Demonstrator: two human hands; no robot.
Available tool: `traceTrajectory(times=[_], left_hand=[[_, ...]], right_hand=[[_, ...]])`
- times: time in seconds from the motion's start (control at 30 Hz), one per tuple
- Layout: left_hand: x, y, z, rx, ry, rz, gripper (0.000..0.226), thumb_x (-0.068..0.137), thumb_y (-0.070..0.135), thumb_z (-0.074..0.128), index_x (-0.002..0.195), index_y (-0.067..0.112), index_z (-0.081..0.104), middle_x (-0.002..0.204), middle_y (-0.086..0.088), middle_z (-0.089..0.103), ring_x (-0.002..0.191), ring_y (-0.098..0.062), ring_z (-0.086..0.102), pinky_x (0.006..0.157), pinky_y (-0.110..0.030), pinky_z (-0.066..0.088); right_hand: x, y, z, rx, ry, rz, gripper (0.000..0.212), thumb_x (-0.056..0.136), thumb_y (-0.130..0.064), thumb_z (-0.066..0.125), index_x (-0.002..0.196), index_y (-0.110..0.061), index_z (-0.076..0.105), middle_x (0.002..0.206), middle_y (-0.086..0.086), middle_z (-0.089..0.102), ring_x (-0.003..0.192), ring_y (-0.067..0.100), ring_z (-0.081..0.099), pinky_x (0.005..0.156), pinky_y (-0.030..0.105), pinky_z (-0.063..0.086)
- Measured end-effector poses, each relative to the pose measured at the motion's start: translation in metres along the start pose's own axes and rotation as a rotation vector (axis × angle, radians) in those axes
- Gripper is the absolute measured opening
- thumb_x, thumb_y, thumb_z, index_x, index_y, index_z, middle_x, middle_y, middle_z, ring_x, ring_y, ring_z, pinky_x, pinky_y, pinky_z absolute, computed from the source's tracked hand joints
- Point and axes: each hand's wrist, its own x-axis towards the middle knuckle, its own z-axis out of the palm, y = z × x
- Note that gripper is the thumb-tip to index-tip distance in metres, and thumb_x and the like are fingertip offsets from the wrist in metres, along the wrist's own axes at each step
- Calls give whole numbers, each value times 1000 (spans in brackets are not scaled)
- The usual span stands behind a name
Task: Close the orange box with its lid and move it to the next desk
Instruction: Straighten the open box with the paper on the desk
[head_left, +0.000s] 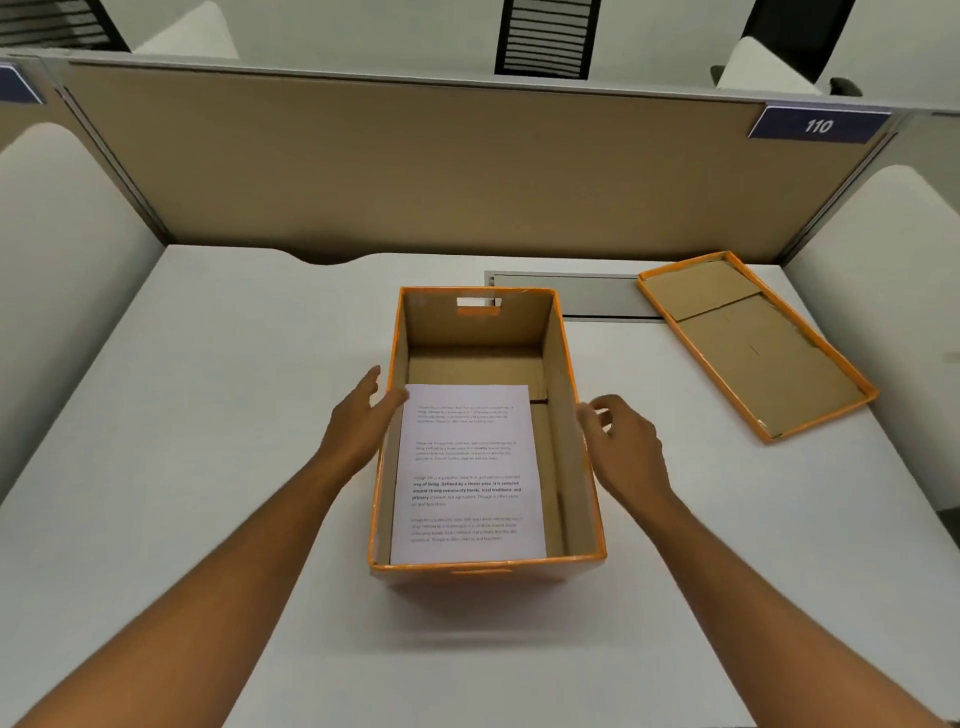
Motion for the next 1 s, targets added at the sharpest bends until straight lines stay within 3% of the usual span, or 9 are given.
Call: traceTrajectory(times=[0.1, 0.17, 0.23, 0.3, 0.33, 0.6, 0.73, 0.9, 1.0], left_hand=[[10, 6, 8, -43, -13, -8, 65, 108, 57, 37, 166, 34, 22, 173, -7, 30, 157, -36, 29, 123, -56, 29], [12, 5, 12, -84, -60, -2, 63, 107, 63, 30, 164, 38, 26, 171, -5, 35, 156, -35, 32, 122, -54, 30], [11, 2, 16, -129, -62, 3, 62, 106, 65, 28, 162, 39, 32, 167, -5, 42, 152, -35, 39, 115, -49, 35], [10, -3, 16, -155, -49, 0, 61, 106, 65, 29, 161, 39, 34, 166, -4, 44, 150, -35, 42, 109, -45, 37], [9, -6, 16, -161, -47, -4, 61, 106, 64, 29, 162, 39, 33, 166, -4, 43, 151, -34, 42, 107, -43, 36], [-9, -37, 20, -138, 0, -9, 59, 107, 62, 31, 159, 37, 40, 157, -7, 55, 139, -29, 54, 90, -28, 37], [-19, -48, 20, -121, 8, -5, 59, 106, 62, 31, 158, 37, 42, 156, -5, 56, 117, -11, 53, 79, -17, 34], [-29, -58, 20, -95, 7, 3, 60, 106, 63, 30, 158, 36, 42, 155, -7, 57, 113, -10, 49, 88, -28, 36], [-35, -60, 20, -103, 21, 11, 60, 106, 63, 31, 158, 36, 42, 153, -6, 58, 111, -10, 52, 85, -27, 39]], right_hand=[[31, -16, 8, 144, -108, 76, 56, 107, -52, 33, 143, -15, 56, 143, 11, 62, 129, 30, 58, 104, 42, 47], [41, -22, 21, 218, -165, 166, 64, 108, -56, 23, 144, -14, 55, 145, 13, 59, 129, 31, 57, 109, 47, 44], [41, -22, 35, 285, -147, 231, 67, 107, -58, 19, 115, -11, 66, 115, 15, 69, 93, 22, 64, 85, 38, 50], [35, -16, 45, 279, -80, 238, 63, 107, -59, 19, 78, -16, 55, 77, 8, 60, 66, 15, 52, 64, 30, 41], [32, -13, 48, 262, -60, 238, 62, 107, -59, 20, 72, -17, 49, 70, 5, 55, 63, 14, 50, 61, 29, 39], [2, 8, 56, 180, -53, 220, 60, 106, -60, 23, 71, -17, 44, 65, 2, 50, 57, 11, 47, 57, 25, 37], [-10, 11, 56, 158, -46, 228, 59, 106, -60, 23, 68, -18, 42, 64, 2, 49, 56, 10, 45, 57, 25, 35], [-25, 13, 55, 169, -46, 247, 59, 106, -59, 24, 67, -19, 40, 63, 2, 48, 56, 10, 43, 56, 24, 34], [-31, 14, 55, 179, -50, 255, 58, 106, -59, 25, 69, -18, 42, 66, 3, 50, 58, 11, 44, 58, 24, 34]])
